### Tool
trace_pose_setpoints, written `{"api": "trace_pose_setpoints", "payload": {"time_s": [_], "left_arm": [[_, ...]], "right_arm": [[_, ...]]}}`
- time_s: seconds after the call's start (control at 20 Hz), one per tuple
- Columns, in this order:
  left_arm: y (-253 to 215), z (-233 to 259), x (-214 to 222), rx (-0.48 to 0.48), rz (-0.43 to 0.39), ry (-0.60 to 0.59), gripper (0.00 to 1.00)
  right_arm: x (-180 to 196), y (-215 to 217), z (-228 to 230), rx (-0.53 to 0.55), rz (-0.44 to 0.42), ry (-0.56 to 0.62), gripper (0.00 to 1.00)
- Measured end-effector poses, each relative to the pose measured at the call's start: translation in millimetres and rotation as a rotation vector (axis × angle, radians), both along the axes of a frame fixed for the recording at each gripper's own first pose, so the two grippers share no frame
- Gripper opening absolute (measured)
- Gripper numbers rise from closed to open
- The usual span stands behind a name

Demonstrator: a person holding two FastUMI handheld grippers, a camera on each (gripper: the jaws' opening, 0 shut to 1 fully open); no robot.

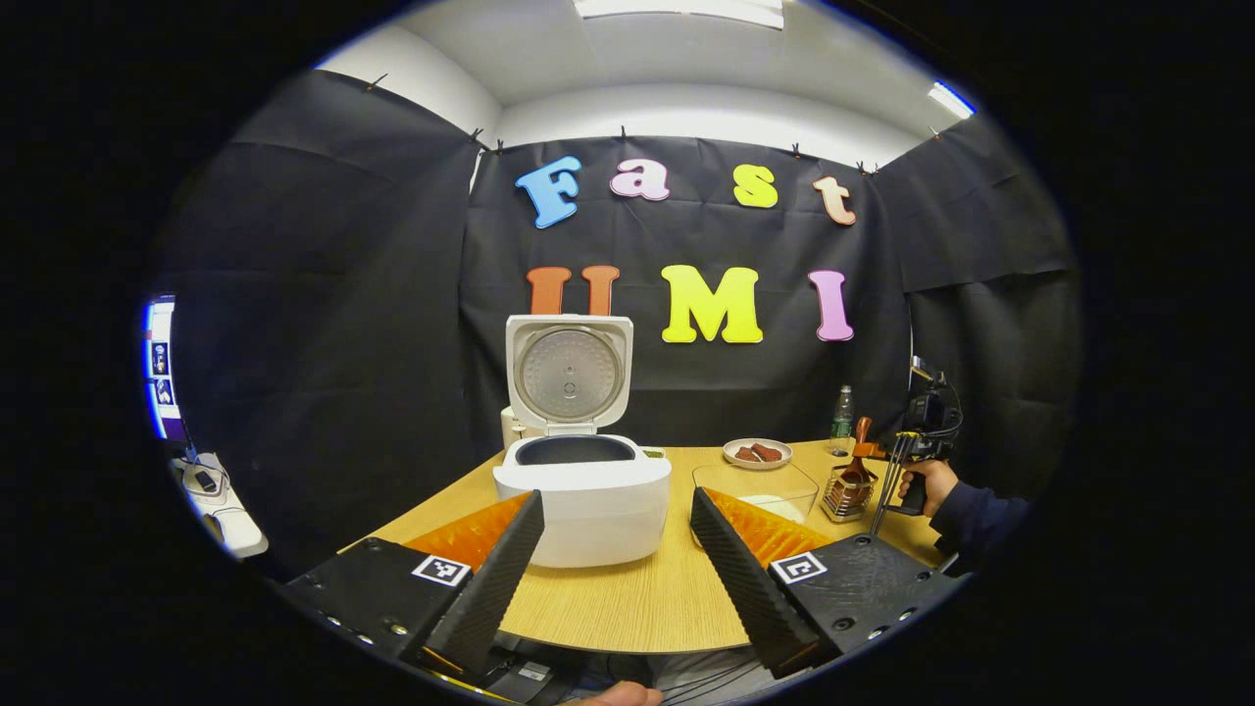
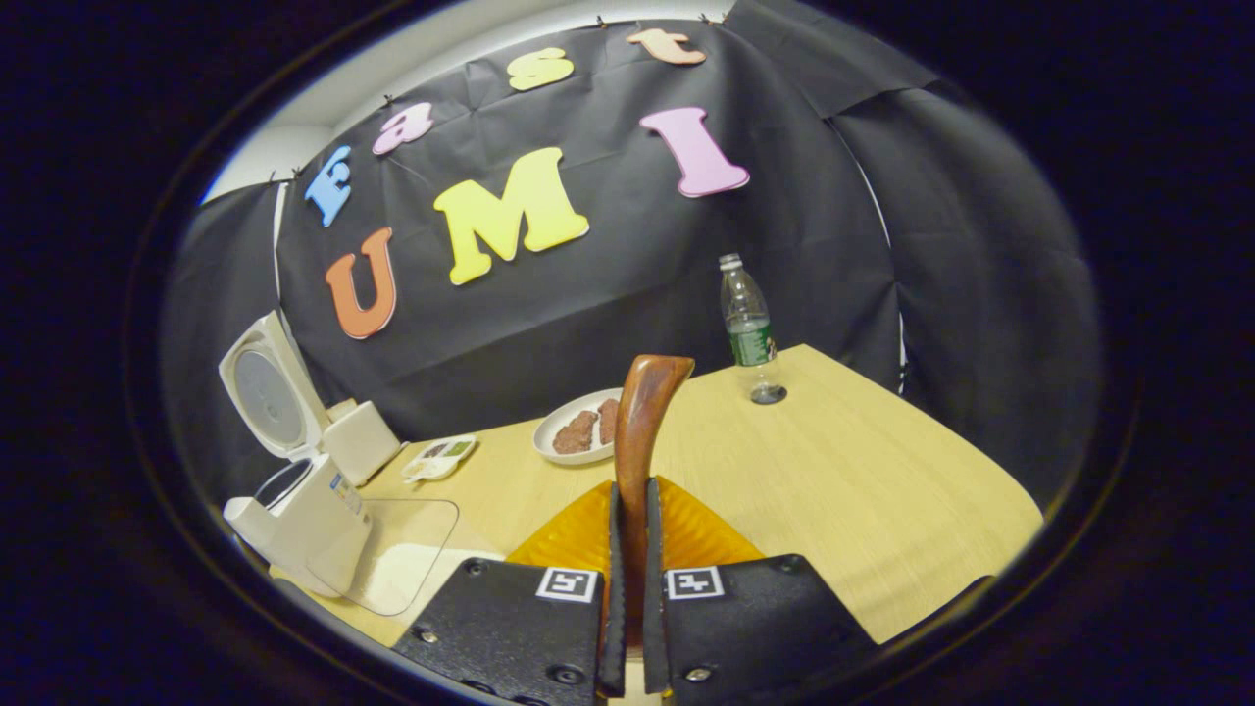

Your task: Close the left gripper, press the button to open the rice cooker; take a wooden spoon from the chopstick holder with the right hand, scoop a spoonful of rice and pour it into the rice cooker, then put the wooden spoon back into the chopstick holder.

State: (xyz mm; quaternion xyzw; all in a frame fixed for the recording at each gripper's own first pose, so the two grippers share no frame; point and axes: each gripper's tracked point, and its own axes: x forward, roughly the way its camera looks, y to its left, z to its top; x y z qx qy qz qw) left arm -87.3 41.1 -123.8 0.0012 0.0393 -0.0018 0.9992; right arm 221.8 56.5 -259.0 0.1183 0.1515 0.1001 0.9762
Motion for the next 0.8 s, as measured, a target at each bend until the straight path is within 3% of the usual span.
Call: {"api": "trace_pose_setpoints", "payload": {"time_s": [0.5,0.8], "left_arm": [[12,-14,-3,-0.013,0.024,0.026,0.95],[16,-11,-9,-0.003,0.024,0.015,0.95]], "right_arm": [[-30,13,73,-0.086,-0.017,-0.212,0.12],[-56,59,108,-0.115,0.034,-0.265,0.12]]}}
